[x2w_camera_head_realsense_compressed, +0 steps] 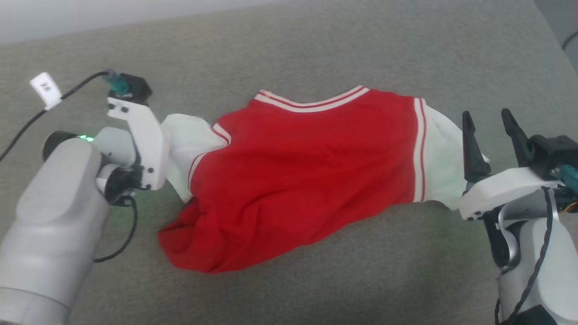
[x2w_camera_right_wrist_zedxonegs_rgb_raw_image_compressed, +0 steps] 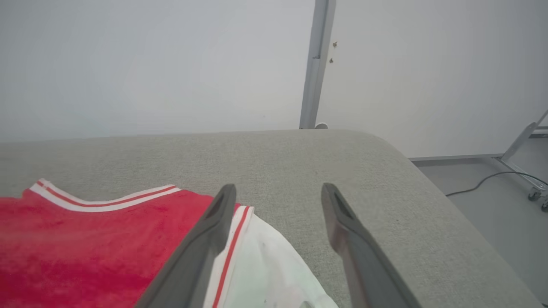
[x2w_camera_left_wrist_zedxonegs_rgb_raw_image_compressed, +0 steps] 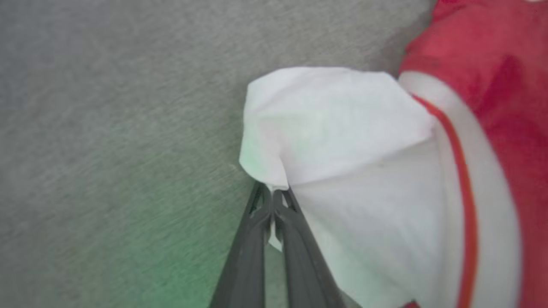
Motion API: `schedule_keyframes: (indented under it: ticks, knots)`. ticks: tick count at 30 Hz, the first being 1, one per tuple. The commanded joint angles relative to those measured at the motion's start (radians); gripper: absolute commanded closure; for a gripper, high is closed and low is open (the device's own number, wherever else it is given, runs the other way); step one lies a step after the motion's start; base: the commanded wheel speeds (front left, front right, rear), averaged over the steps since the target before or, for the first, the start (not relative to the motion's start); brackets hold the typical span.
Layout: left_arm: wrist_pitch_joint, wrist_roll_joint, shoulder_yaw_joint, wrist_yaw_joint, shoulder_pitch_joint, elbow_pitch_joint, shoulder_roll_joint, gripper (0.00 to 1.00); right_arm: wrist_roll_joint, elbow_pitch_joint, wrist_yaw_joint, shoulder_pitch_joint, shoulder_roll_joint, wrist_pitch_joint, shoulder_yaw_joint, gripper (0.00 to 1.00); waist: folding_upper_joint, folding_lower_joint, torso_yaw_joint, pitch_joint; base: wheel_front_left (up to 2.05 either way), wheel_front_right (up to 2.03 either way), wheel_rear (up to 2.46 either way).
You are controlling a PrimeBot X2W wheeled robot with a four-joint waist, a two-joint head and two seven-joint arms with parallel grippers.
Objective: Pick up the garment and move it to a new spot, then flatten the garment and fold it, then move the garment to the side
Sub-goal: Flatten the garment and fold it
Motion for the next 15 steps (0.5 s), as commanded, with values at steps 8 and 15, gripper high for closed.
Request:
schedule_keyframes:
  ticks: [8, 15]
  knots:
    - [-0.035, -0.043, 0.061, 0.052, 0.071, -0.032, 0.075, 1.0, -0.025, 0.0, 0.0, 0.05, -0.005, 0.034, -0.04, 0.0, 0.0, 0.0, 0.108, -0.077, 0.0, 0.0, 0.0]
    - [-0.033, -0.085, 0.114, 0.109, 0.19, -0.096, 0.145, 1.0, -0.021, -0.014, 0.0, 0.081, -0.008, 0.064, -0.034, 0.0, 0.0, 0.0, 0.15, -0.112, 0.0, 0.0, 0.0]
